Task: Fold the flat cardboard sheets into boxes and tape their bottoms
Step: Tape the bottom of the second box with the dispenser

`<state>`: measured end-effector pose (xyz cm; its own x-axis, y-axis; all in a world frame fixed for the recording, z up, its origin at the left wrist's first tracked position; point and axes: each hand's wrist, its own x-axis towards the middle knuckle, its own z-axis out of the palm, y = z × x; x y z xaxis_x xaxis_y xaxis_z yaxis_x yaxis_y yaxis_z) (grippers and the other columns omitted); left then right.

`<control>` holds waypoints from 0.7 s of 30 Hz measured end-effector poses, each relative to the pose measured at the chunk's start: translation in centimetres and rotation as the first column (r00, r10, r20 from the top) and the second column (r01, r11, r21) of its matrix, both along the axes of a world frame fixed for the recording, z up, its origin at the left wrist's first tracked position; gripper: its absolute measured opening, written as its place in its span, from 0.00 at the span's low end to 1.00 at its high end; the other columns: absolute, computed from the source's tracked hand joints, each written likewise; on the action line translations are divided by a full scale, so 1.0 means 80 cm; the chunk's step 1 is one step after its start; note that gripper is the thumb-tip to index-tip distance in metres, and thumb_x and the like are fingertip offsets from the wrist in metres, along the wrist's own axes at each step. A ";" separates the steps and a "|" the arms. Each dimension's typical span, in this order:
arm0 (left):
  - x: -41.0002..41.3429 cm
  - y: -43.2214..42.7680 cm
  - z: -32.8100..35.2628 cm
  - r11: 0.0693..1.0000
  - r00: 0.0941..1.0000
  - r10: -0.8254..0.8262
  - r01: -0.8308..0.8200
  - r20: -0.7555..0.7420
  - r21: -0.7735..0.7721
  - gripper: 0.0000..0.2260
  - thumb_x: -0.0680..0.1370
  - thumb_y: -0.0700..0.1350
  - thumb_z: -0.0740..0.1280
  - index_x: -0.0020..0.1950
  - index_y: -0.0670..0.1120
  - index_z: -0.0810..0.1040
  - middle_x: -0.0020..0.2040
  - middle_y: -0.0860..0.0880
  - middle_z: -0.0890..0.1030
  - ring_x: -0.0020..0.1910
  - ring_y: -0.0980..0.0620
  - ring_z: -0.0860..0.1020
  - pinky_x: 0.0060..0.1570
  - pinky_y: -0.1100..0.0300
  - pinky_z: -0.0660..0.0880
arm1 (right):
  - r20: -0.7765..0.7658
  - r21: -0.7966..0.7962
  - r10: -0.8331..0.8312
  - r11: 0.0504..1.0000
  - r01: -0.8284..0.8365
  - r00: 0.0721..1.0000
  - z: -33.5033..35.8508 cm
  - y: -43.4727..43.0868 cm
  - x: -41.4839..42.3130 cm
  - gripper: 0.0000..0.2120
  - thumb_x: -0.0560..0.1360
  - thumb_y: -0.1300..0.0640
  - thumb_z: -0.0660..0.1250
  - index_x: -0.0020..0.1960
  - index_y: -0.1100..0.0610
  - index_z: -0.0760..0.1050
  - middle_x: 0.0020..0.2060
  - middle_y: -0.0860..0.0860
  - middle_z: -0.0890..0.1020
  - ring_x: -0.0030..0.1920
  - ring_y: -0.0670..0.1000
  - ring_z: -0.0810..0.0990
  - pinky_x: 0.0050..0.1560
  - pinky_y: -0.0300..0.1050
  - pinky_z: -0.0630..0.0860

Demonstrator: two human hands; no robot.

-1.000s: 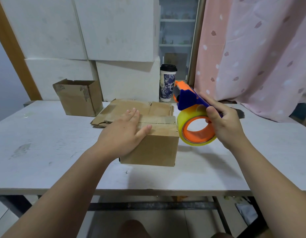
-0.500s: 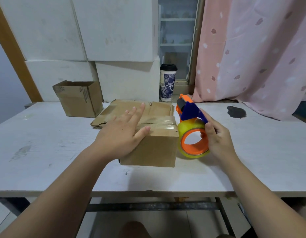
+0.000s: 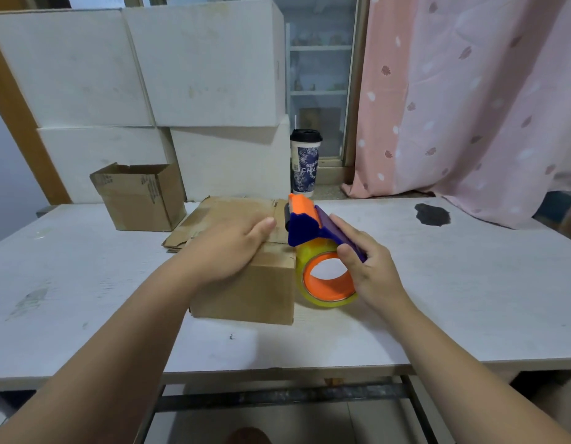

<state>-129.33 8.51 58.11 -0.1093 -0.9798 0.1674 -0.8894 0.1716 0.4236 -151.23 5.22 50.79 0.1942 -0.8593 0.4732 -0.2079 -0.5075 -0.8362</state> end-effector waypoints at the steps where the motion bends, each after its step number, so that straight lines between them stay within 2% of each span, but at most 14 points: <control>1: -0.001 -0.009 0.001 1.000 0.999 0.016 -0.015 0.050 -0.023 0.17 0.81 0.57 0.48 0.39 0.54 0.70 0.41 0.54 0.76 0.46 0.48 0.74 0.40 0.57 0.66 | -0.004 0.001 0.001 1.000 -0.001 1.000 0.000 0.000 0.001 0.31 0.62 0.20 0.56 0.62 0.31 0.66 0.52 0.32 0.77 0.58 0.44 0.75 0.61 0.45 0.73; 2: -0.005 -0.014 0.002 0.999 0.991 0.040 -0.037 0.126 -0.023 0.18 0.82 0.56 0.49 0.35 0.52 0.66 0.36 0.51 0.72 0.40 0.48 0.72 0.36 0.56 0.64 | -0.006 0.001 0.003 1.000 -0.003 1.000 0.001 0.000 0.001 0.32 0.62 0.20 0.55 0.62 0.31 0.66 0.53 0.32 0.76 0.58 0.43 0.75 0.61 0.44 0.73; 4: -0.010 -0.025 0.000 0.998 0.967 0.057 -0.064 0.250 0.020 0.18 0.81 0.57 0.49 0.37 0.51 0.67 0.40 0.48 0.74 0.40 0.49 0.70 0.39 0.54 0.65 | -0.011 0.006 0.009 1.000 -0.009 1.000 0.001 -0.003 0.002 0.33 0.62 0.19 0.55 0.62 0.32 0.66 0.56 0.32 0.75 0.59 0.43 0.75 0.61 0.43 0.73; 6: -0.007 -0.034 -0.004 0.995 0.946 0.044 -0.071 0.322 0.073 0.20 0.81 0.59 0.46 0.50 0.49 0.73 0.54 0.45 0.76 0.52 0.46 0.71 0.53 0.51 0.68 | -0.005 0.010 0.024 1.000 -0.024 1.000 0.001 -0.005 0.001 0.35 0.61 0.19 0.55 0.63 0.34 0.66 0.58 0.33 0.75 0.61 0.41 0.74 0.60 0.40 0.72; 7: -0.006 -0.035 -0.006 0.993 0.942 0.040 -0.074 0.334 0.090 0.22 0.81 0.60 0.45 0.59 0.50 0.72 0.60 0.44 0.74 0.59 0.45 0.70 0.59 0.49 0.66 | 0.001 0.014 0.035 0.999 -0.035 0.999 0.002 -0.007 0.000 0.36 0.61 0.19 0.56 0.63 0.35 0.66 0.59 0.33 0.75 0.61 0.38 0.74 0.58 0.37 0.72; 9: -0.003 -0.035 -0.008 0.994 0.945 0.035 -0.066 0.324 0.085 0.23 0.81 0.60 0.44 0.67 0.52 0.68 0.66 0.45 0.71 0.65 0.45 0.66 0.63 0.48 0.63 | 0.001 0.010 0.048 0.999 -0.048 0.999 0.005 -0.008 -0.003 0.37 0.61 0.19 0.56 0.64 0.37 0.67 0.60 0.34 0.75 0.58 0.35 0.75 0.54 0.33 0.72; 12: -0.001 -0.036 -0.012 0.996 0.952 0.029 -0.052 0.305 0.068 0.22 0.80 0.61 0.45 0.68 0.55 0.68 0.66 0.47 0.71 0.65 0.45 0.66 0.63 0.48 0.63 | -0.047 -0.025 0.040 0.999 -0.041 0.998 0.015 -0.009 -0.011 0.36 0.61 0.19 0.55 0.63 0.36 0.67 0.59 0.38 0.76 0.59 0.41 0.76 0.57 0.37 0.72; 14: 0.001 -0.039 -0.014 0.997 0.953 0.028 -0.047 0.303 0.055 0.22 0.80 0.61 0.45 0.66 0.55 0.69 0.63 0.47 0.73 0.62 0.46 0.68 0.59 0.49 0.65 | -0.093 -0.065 0.026 0.997 -0.032 0.995 0.024 -0.009 -0.018 0.33 0.63 0.20 0.56 0.63 0.34 0.67 0.57 0.47 0.78 0.58 0.48 0.76 0.58 0.42 0.72; 15: 0.002 -0.040 -0.014 0.998 0.954 0.030 -0.045 0.299 0.044 0.21 0.80 0.61 0.45 0.65 0.55 0.69 0.61 0.47 0.74 0.60 0.46 0.69 0.55 0.50 0.66 | -0.108 -0.086 0.022 0.996 -0.032 0.994 0.028 -0.009 -0.022 0.32 0.63 0.20 0.56 0.63 0.33 0.67 0.56 0.50 0.79 0.55 0.49 0.76 0.57 0.42 0.71; 17: 0.005 -0.039 -0.016 0.999 0.958 0.037 -0.044 0.285 0.018 0.21 0.79 0.63 0.45 0.62 0.56 0.70 0.57 0.48 0.75 0.56 0.48 0.69 0.50 0.51 0.65 | -0.133 -0.121 0.016 0.992 -0.032 0.991 0.032 -0.011 -0.030 0.31 0.64 0.21 0.57 0.62 0.33 0.68 0.51 0.52 0.78 0.50 0.47 0.76 0.51 0.36 0.70; 19: 0.006 -0.039 -0.017 0.999 0.962 0.046 -0.049 0.269 0.004 0.23 0.77 0.65 0.46 0.61 0.56 0.71 0.56 0.49 0.75 0.57 0.48 0.69 0.52 0.51 0.65 | -0.163 -0.132 0.002 0.991 -0.024 0.987 0.030 -0.011 -0.038 0.32 0.64 0.21 0.57 0.62 0.34 0.69 0.47 0.51 0.77 0.44 0.44 0.74 0.46 0.32 0.67; 21: 0.006 -0.039 -0.017 0.998 0.962 0.053 -0.055 0.269 -0.002 0.24 0.76 0.66 0.46 0.61 0.56 0.71 0.57 0.49 0.75 0.58 0.48 0.70 0.54 0.50 0.66 | -0.176 -0.116 0.007 0.993 -0.027 0.984 0.024 -0.009 -0.042 0.32 0.63 0.21 0.56 0.62 0.34 0.68 0.47 0.51 0.77 0.44 0.45 0.74 0.45 0.31 0.67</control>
<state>-128.83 5.39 56.74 -0.0965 -0.9863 0.1339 -0.9785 0.1186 0.1685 -154.62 4.50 52.73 0.2972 -0.7954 0.5282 -0.3365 -0.6050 -0.7216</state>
